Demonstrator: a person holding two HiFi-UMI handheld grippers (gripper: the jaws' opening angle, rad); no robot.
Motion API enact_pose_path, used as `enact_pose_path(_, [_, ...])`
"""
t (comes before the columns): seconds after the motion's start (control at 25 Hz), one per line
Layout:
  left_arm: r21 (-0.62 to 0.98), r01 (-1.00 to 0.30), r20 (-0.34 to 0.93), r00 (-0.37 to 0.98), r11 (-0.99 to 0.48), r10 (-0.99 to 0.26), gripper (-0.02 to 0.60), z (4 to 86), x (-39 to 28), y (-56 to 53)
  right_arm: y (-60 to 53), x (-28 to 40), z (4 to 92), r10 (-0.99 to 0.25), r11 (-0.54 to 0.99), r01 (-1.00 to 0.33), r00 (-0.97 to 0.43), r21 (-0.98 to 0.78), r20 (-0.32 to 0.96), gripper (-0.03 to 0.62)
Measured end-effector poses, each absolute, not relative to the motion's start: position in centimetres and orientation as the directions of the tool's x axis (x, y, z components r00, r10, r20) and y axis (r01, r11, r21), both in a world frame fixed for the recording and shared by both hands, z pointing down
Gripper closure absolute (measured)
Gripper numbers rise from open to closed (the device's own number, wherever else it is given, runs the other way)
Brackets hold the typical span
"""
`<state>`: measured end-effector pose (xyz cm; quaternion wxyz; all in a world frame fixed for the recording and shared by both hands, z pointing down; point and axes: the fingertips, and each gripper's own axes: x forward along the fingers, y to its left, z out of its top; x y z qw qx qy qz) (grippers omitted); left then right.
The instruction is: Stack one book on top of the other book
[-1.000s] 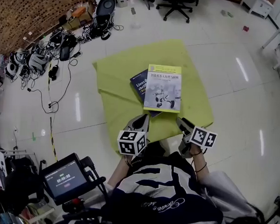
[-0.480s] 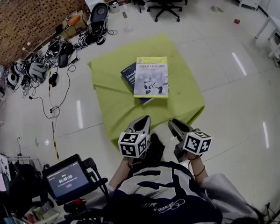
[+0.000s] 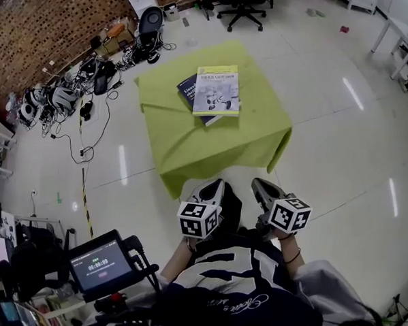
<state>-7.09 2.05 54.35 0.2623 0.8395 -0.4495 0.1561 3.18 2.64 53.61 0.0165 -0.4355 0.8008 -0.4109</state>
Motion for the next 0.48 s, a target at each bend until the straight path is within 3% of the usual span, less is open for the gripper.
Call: enact_pose_path(0.48, [0.251,-0.844,0.518,0.531,-0.474,-0.671,0.578,53.5,-9.4,8.6,9.8,-0.6,53.1,-0.686,0.31,-0.653,-0.657,-0.69,0.314,0.606])
